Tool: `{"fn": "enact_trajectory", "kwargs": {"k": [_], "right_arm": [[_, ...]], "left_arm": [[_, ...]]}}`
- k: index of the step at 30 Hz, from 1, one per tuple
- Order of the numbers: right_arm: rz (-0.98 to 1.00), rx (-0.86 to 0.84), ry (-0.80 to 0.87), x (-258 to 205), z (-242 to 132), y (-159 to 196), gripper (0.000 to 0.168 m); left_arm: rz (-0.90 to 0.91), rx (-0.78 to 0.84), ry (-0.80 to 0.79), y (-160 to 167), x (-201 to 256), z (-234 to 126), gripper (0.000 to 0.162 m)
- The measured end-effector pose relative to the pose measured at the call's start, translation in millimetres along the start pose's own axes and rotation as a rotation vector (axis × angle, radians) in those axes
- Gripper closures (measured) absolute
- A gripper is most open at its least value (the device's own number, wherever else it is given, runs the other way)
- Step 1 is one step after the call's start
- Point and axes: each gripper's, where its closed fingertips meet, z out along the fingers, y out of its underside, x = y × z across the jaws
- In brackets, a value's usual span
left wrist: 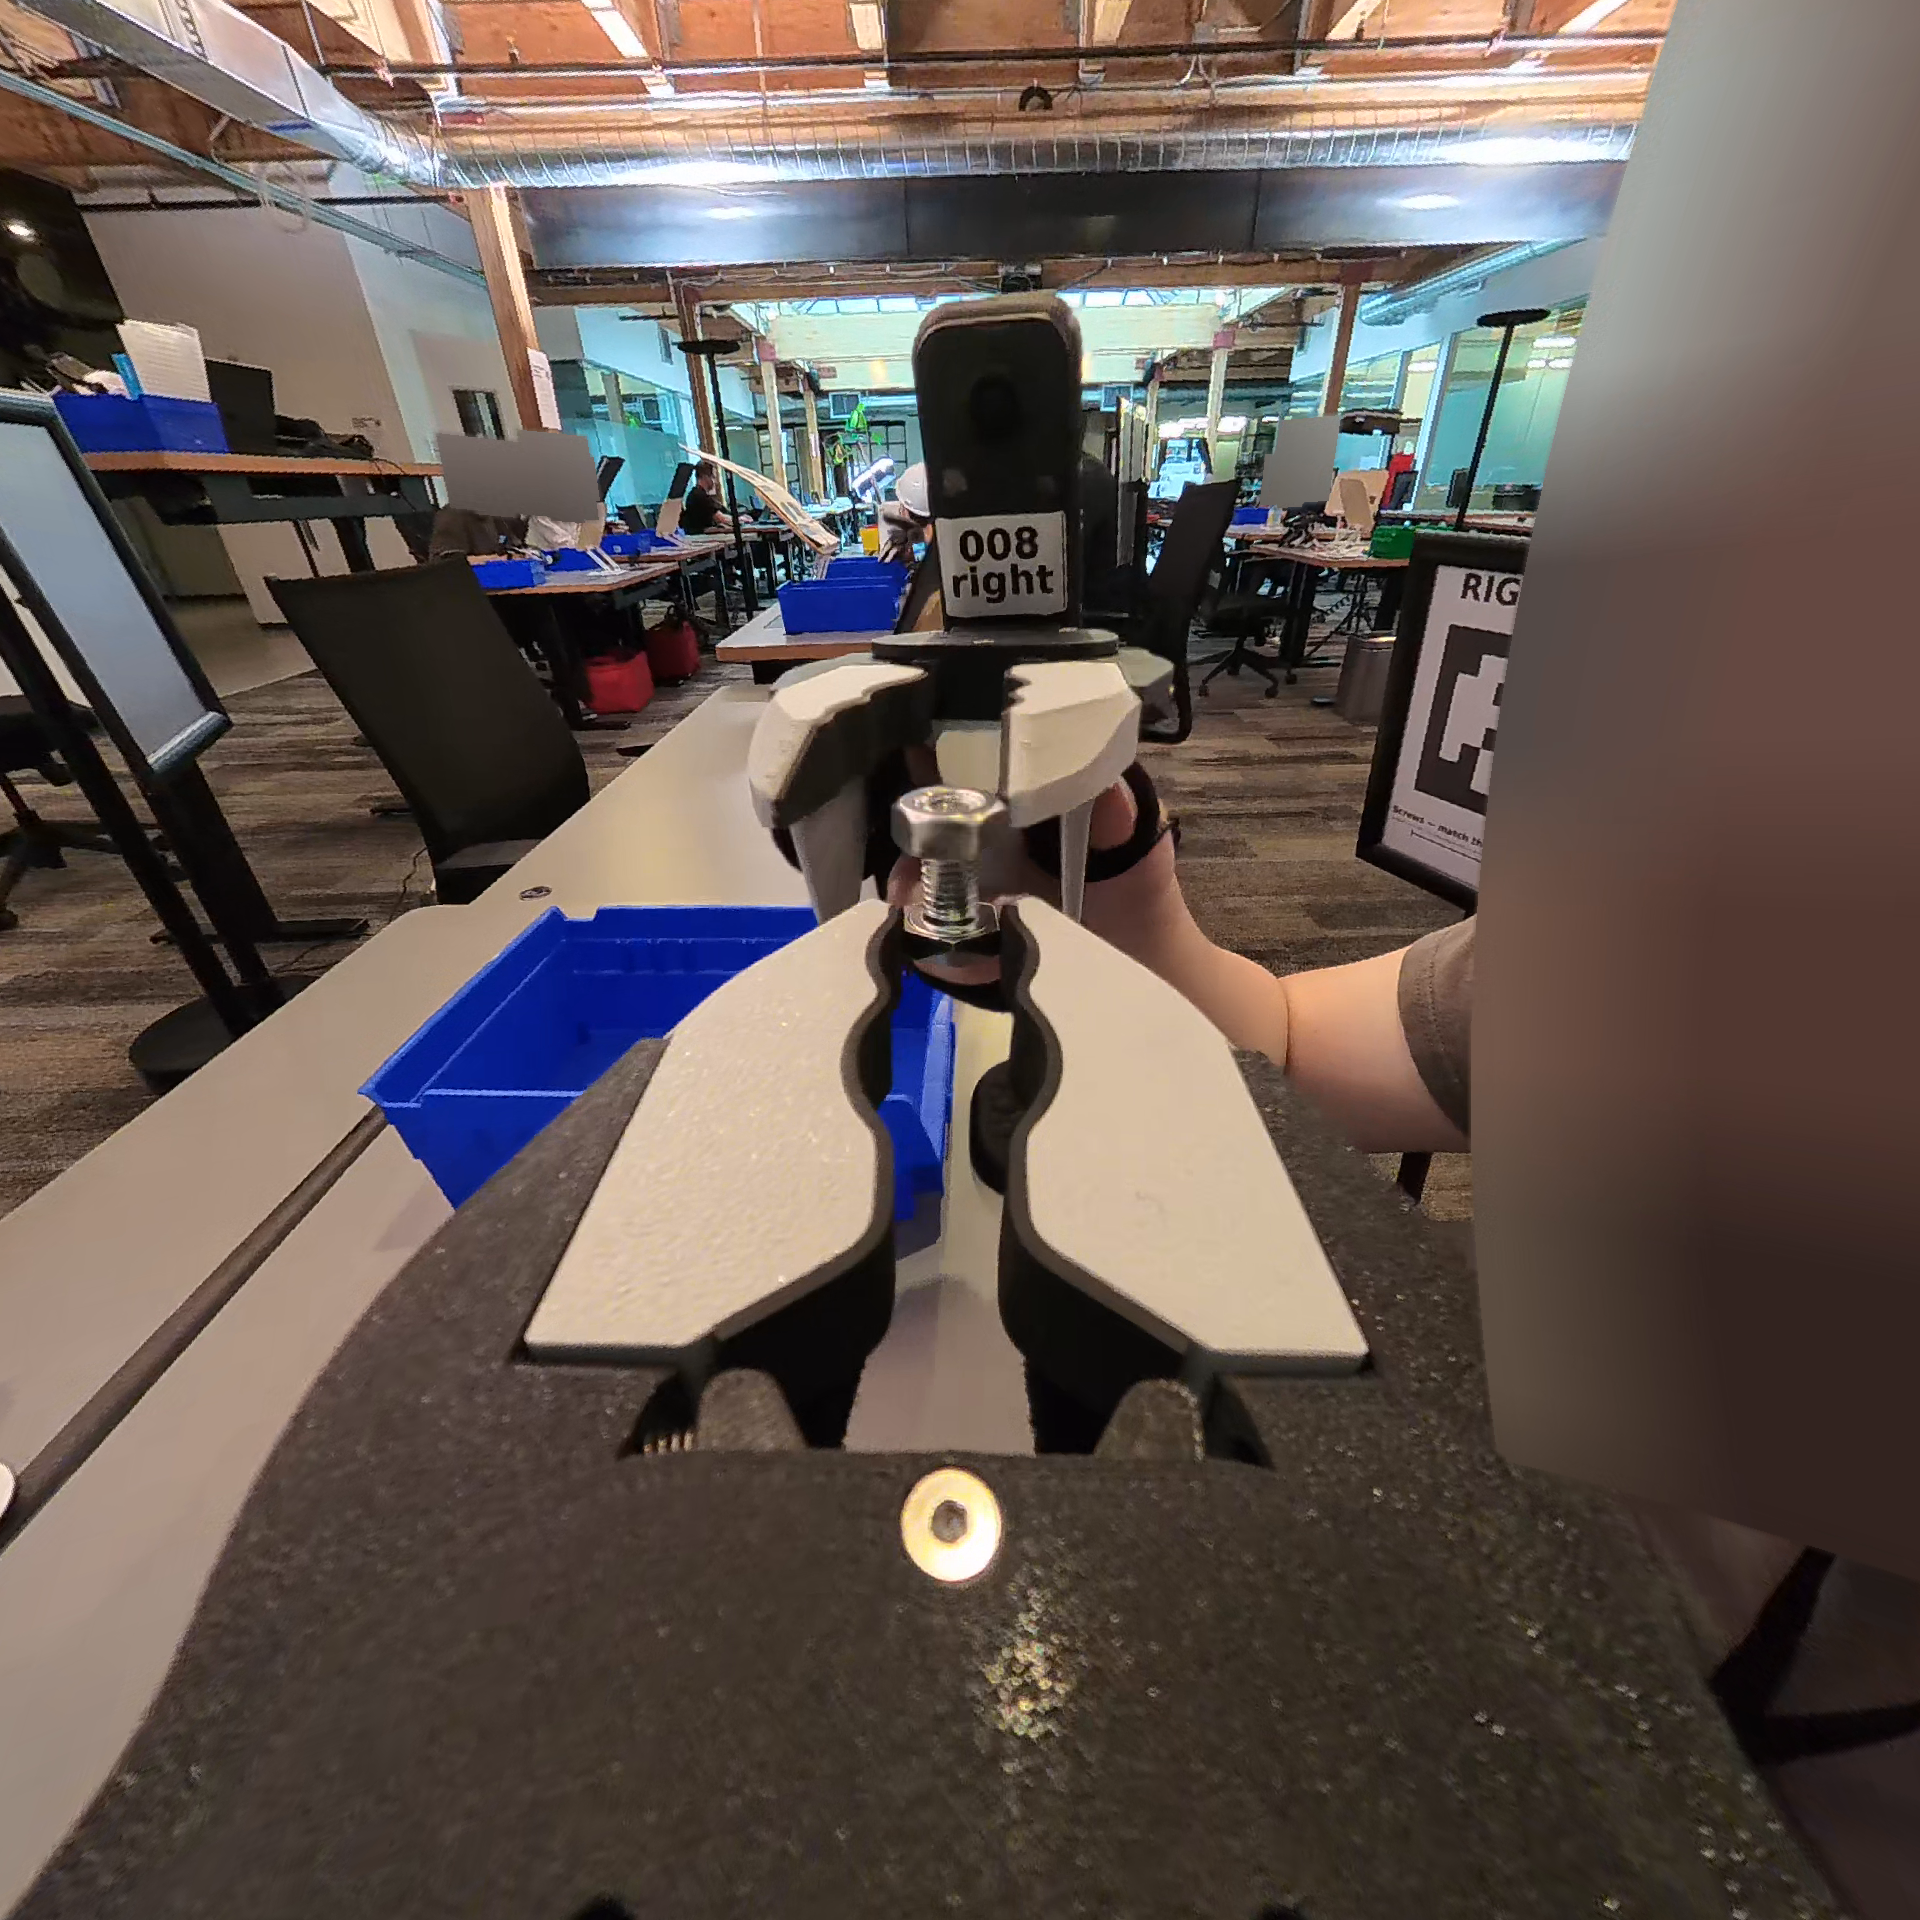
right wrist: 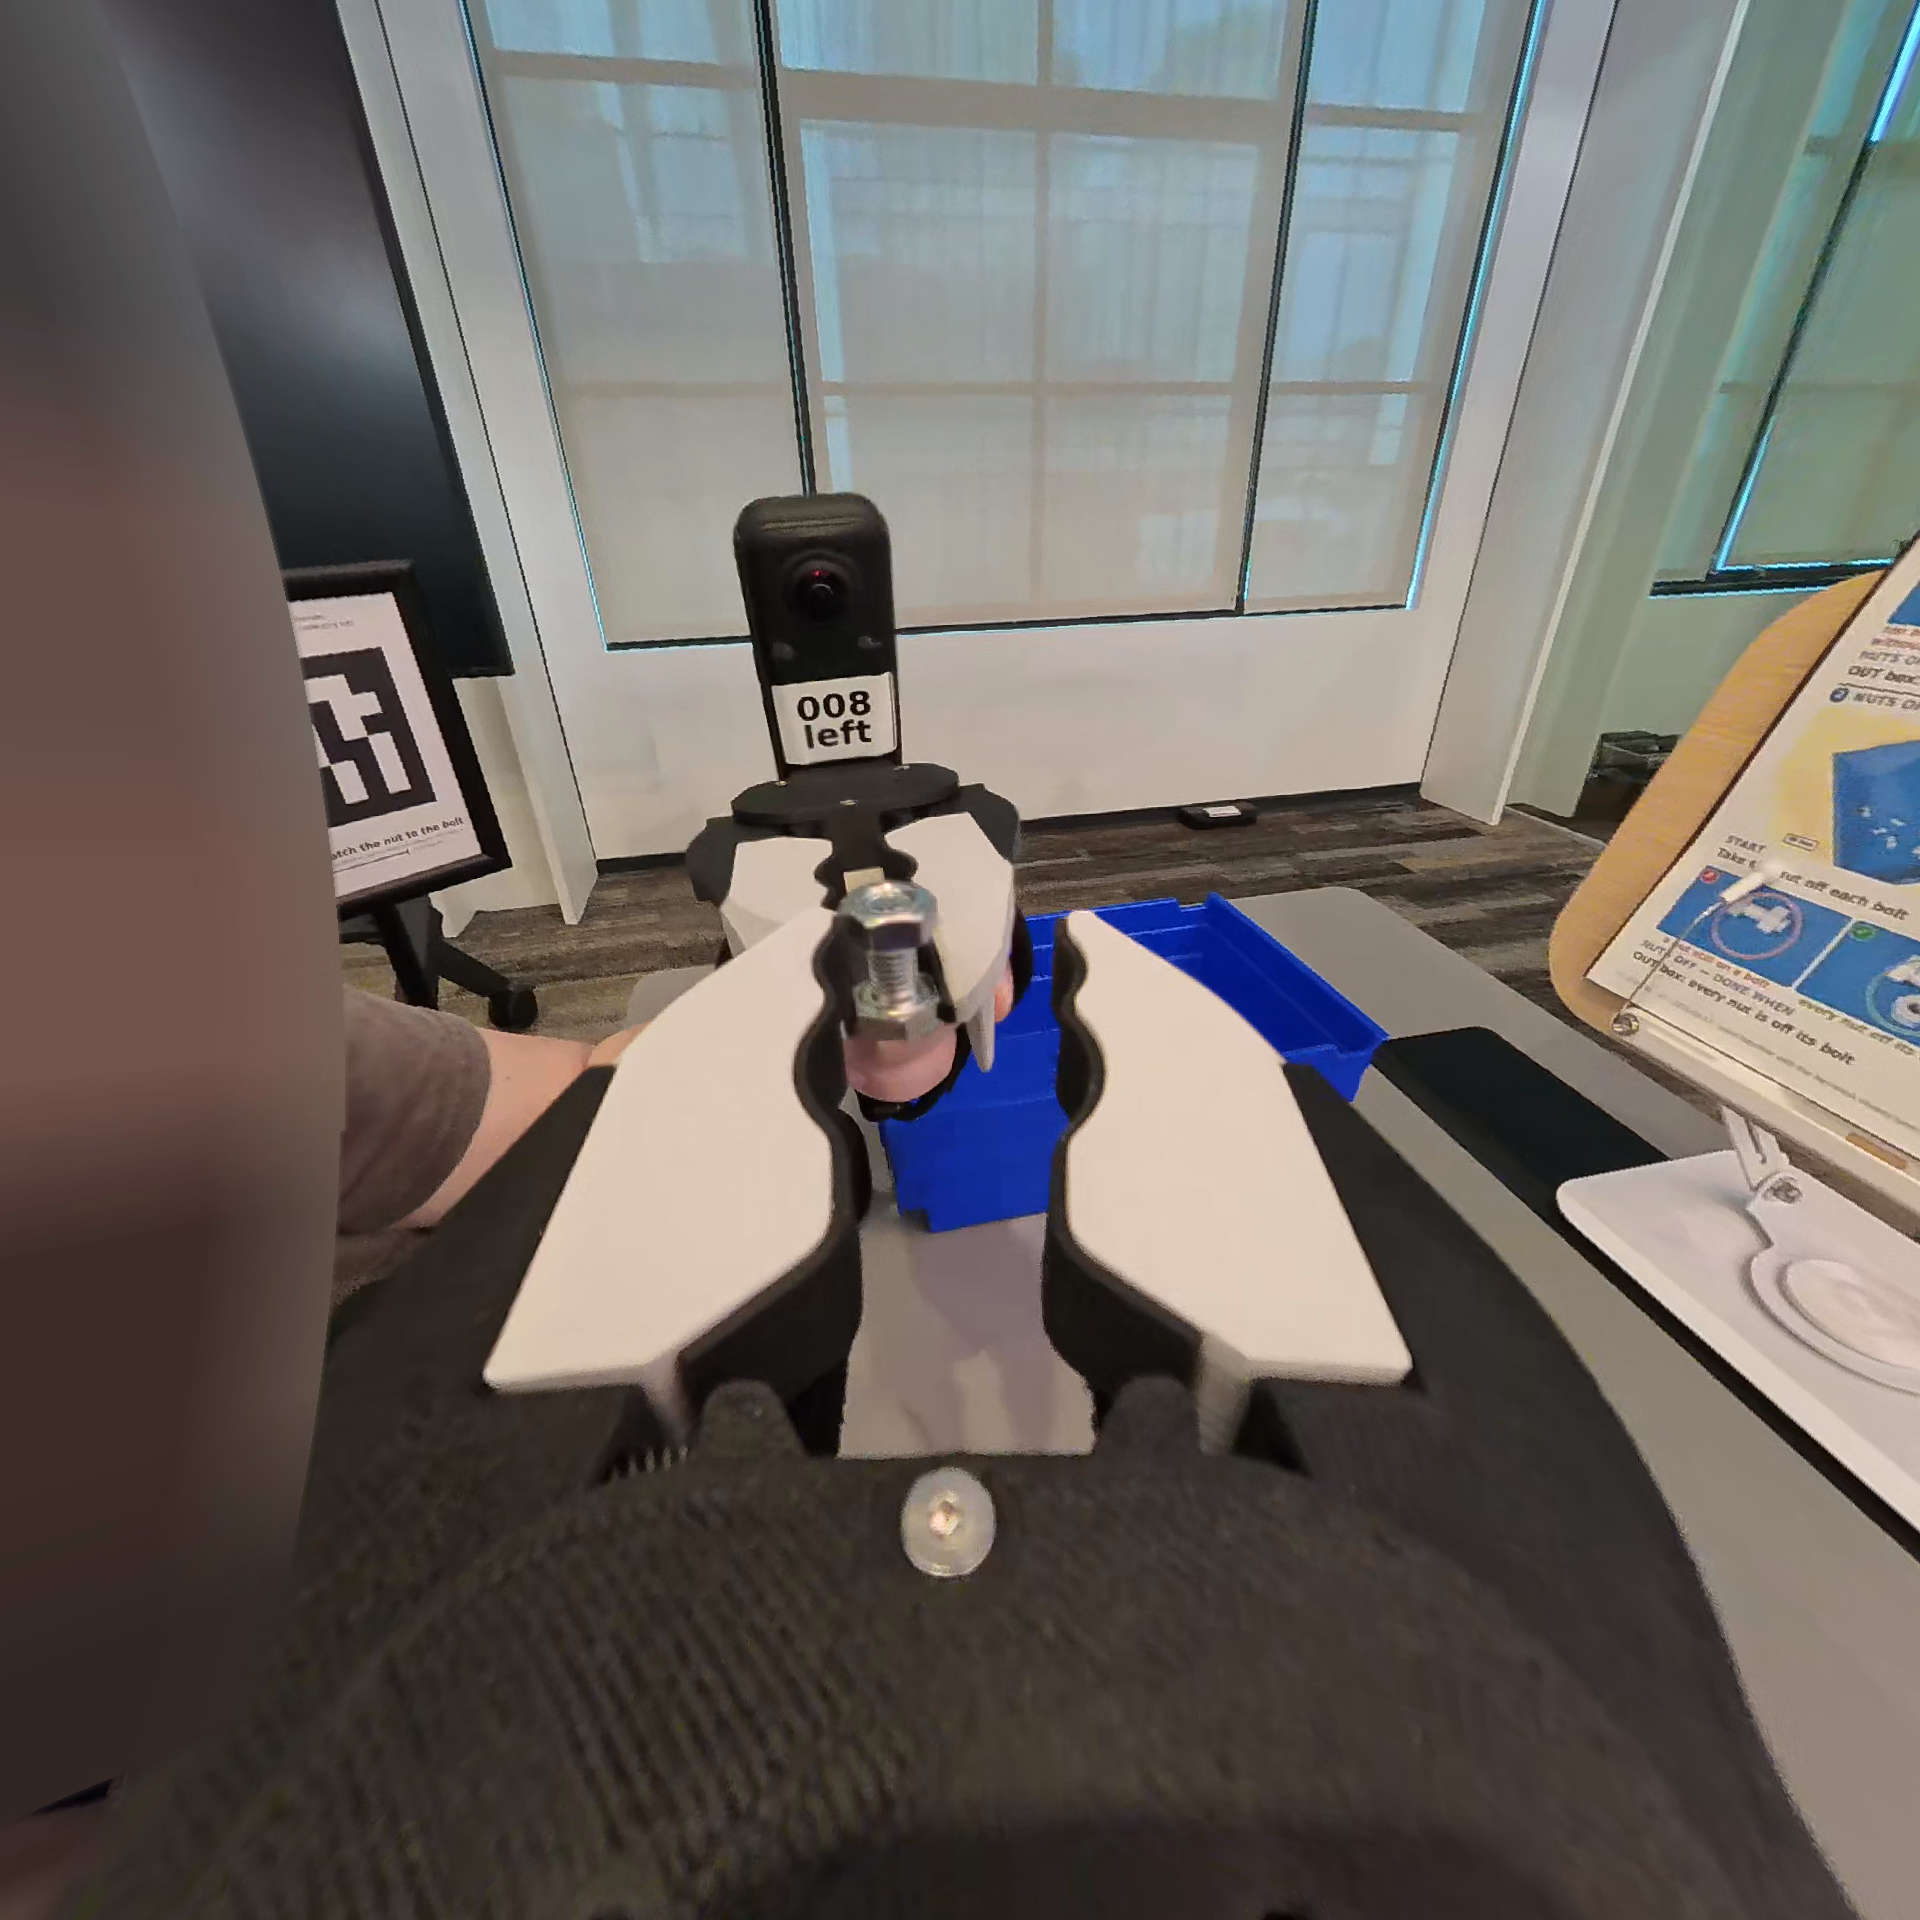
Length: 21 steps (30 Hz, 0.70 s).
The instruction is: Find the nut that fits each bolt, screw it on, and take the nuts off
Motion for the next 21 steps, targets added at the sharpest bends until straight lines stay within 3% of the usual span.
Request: {"fn": "enact_trajectory", "kwargs": {"k": [9,13,21], "right_arm": [[-0.006,-0.029,0.022,-6,3,3,0.137],[0.010,-0.032,0.010,-5,-2,0,0.154],[-0.058,-0.076,0.041,-9,3,6,0.145]], "left_arm": [[0.004,0.001,0.008,-1,2,-1,0.145],[-0.002,0.007,0.001,-3,-1,-3,0.145],[-0.010,-0.008,0.010,1,1,1,0.145]]}}
